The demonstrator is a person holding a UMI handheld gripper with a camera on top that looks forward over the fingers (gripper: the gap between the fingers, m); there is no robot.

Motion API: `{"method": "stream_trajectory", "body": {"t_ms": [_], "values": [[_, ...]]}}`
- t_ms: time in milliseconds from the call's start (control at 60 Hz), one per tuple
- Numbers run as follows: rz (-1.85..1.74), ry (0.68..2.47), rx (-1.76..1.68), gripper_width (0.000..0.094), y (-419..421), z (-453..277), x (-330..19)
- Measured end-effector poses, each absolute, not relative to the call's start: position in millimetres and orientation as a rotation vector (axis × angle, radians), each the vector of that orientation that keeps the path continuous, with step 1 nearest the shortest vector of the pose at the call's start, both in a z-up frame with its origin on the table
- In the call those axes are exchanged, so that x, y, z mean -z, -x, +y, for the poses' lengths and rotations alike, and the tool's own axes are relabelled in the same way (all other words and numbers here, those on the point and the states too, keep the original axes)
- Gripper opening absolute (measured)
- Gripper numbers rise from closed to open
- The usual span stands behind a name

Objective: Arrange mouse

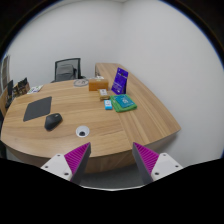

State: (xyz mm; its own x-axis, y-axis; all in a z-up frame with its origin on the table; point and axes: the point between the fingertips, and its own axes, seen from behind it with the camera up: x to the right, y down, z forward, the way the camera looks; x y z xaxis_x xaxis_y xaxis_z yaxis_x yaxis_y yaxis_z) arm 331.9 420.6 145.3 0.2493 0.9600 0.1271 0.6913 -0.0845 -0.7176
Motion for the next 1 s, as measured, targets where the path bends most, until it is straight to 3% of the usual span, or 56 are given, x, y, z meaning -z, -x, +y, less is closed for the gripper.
{"method": "stream_trajectory", "body": {"t_ms": [483,1000], "values": [[-1.532,1.855,-0.523,0.0854,-327,368,-144],[-1.642,1.784,-0.604,0.0853,-292,232,-127]]}}
